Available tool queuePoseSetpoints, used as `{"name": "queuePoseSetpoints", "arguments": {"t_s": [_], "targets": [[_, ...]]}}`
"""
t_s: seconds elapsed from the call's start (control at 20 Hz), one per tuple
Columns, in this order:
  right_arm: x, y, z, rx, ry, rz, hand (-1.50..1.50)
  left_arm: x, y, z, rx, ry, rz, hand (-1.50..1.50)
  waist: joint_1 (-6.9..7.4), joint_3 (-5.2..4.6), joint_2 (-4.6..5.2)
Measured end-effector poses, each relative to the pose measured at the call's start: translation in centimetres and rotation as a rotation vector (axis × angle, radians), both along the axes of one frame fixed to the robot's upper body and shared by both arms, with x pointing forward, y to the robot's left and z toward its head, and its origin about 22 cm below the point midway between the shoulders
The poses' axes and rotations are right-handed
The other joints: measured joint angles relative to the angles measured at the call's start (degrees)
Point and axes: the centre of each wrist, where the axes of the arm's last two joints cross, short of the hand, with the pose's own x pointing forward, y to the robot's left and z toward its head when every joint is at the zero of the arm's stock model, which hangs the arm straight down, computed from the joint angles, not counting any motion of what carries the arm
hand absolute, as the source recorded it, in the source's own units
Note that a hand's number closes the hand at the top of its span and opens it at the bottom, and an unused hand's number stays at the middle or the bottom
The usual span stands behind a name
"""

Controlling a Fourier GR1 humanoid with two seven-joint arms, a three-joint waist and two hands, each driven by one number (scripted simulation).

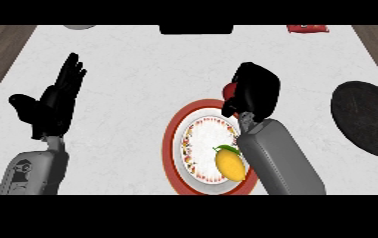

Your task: Pick the tomato from the plate and place it in the pan

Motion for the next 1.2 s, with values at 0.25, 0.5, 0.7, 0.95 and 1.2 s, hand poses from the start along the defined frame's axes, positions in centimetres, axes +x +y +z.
{"name": "queuePoseSetpoints", "arguments": {"t_s": [0.25, 0.5, 0.7, 0.95, 1.2], "targets": [[-0.7, -1.6, 2.8, -0.006, -0.163, -0.08, 1.5, -0.3, -0.6, -0.1, -0.002, -0.003, 0.001, 0.0, -0.11, 0.02, -0.02], [-0.6, -5.9, 4.3, 0.085, -0.289, -0.18, 1.5, -0.4, -0.4, 0.1, 0.002, -0.006, 0.001, 0.0, -0.07, 0.07, 0.09], [-0.7, -11.0, 5.4, 0.171, -0.378, -0.265, 1.5, -0.6, -0.3, 0.0, -0.001, -0.006, 0.005, 0.0, -0.1, 0.08, 0.15], [-1.3, -18.4, 3.9, 0.154, -0.403, -0.349, 1.5, -0.3, -0.8, -0.2, -0.005, -0.006, 0.001, 0.0, -0.02, 0.07, 0.24], [-1.5, -26.4, 2.1, 0.085, -0.397, -0.417, 1.5, -0.6, -0.7, -0.3, -0.003, -0.003, -0.01, 0.0, 0.38, 0.11, 0.37]]}}
